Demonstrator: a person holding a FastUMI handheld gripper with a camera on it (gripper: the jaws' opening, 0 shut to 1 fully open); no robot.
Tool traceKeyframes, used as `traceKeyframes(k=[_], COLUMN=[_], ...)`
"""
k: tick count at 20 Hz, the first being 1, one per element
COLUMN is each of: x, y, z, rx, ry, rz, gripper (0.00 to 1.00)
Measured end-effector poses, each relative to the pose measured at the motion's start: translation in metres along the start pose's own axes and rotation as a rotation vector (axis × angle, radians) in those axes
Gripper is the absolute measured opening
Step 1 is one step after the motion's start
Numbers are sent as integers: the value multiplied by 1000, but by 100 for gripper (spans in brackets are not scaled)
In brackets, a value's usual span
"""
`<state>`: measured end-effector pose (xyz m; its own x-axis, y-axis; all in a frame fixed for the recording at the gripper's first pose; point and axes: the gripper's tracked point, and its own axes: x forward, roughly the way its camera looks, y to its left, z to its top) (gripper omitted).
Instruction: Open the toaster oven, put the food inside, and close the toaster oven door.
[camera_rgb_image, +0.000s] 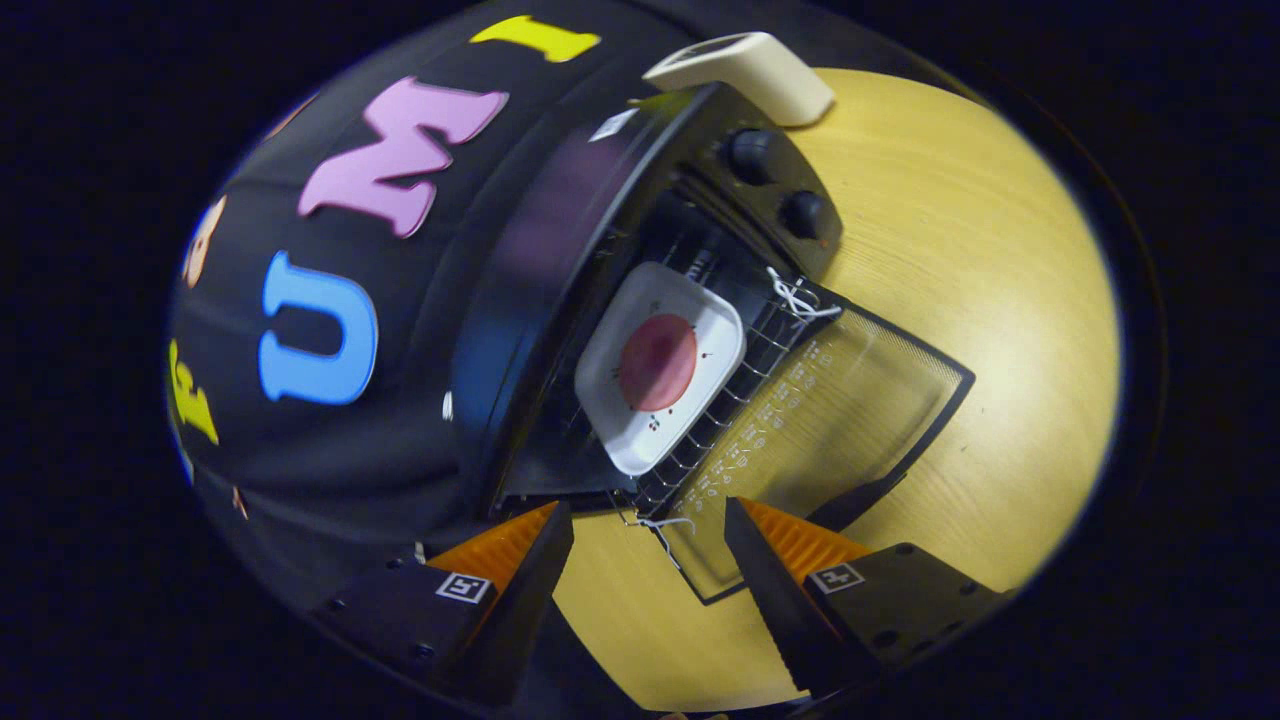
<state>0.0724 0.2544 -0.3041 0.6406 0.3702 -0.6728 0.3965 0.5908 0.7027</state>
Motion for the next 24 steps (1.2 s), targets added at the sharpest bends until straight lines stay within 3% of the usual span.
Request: traceKeyframes(k=[5,10,14,24], x=[-33,-46,-36,16], y=[-23,-61,-94,-135], z=[-21,-50,-80,-75], rx=[-327,-567,-623,-760], ry=[63,158,273,201], rz=[4,-79,-155,-333], gripper=[99,99,99,100])
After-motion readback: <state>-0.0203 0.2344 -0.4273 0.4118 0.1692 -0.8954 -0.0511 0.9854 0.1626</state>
